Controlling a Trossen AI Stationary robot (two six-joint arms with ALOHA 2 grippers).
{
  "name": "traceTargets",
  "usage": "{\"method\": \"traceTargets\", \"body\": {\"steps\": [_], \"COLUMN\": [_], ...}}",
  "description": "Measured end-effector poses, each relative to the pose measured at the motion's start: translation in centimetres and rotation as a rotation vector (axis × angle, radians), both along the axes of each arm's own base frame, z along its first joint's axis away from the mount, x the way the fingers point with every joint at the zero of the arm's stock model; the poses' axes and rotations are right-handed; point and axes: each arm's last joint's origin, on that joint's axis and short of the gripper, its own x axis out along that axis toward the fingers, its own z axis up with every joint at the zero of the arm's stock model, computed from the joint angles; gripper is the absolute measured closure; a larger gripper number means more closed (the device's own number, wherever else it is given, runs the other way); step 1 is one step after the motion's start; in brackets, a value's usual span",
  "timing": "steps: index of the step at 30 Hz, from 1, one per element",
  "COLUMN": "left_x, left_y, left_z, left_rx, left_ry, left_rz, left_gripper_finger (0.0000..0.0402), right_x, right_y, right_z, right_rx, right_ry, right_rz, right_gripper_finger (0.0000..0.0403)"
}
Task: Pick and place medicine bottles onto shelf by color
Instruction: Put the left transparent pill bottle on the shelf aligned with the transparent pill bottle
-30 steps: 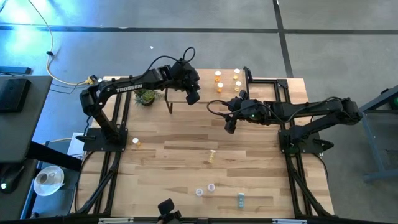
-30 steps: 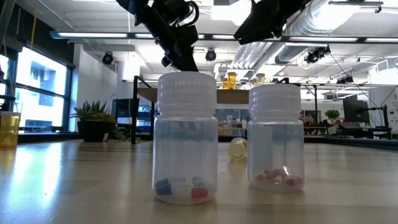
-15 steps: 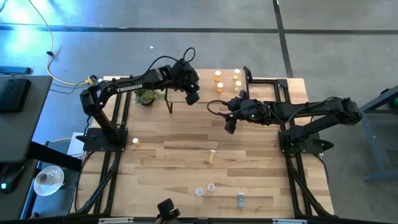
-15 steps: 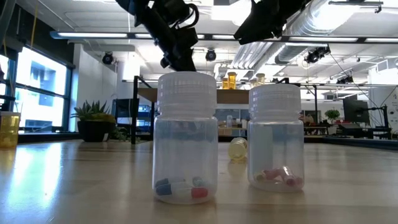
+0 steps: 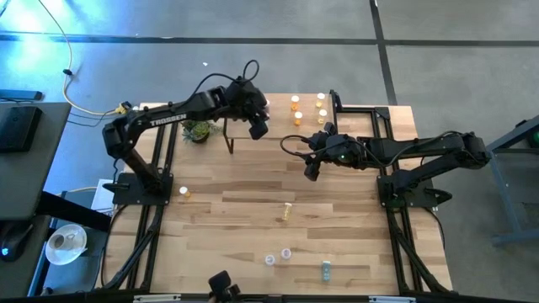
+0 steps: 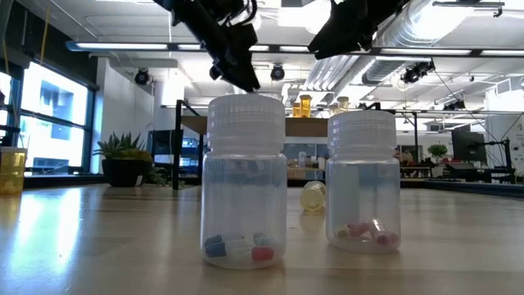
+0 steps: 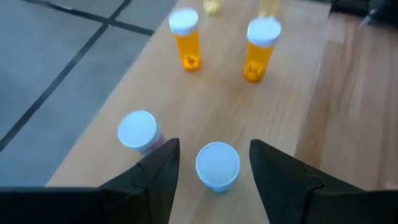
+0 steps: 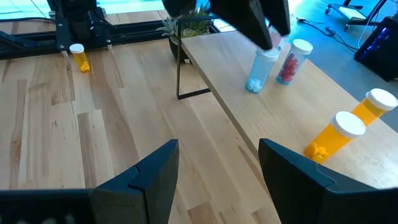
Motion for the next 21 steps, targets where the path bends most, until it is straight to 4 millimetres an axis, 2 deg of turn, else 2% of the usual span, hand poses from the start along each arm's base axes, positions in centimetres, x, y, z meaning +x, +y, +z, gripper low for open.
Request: {"method": "traceTargets", "body": {"steps": [8,16,21], "left_x": [-2.1,-5.2,-6.8], "left_y": [-1.7,-5.0,-7.4], "left_z": [3.2,6.3,6.9], "left_rx": [0.035,0.057,0.049], "left_ry": [-0.054,-0.053,-0.046], "left_rz": [-0.009,-0.059,-0.11], "left_gripper_finger": [0.0216,0.0216,0.0216], "right_x": [-0.1,-0.3,-0.4], "right_y": [0.0,0.0,0.0], "right_z": [-0.2,-0.6,-0.7], "right_rx": [0.021,0.08,0.117], "right_ry": [0.008,0.029,0.03], "right_rz": [-0.011,-0.044,-0.067], "right_gripper_finger": [0.019,0.019,0.019]}}
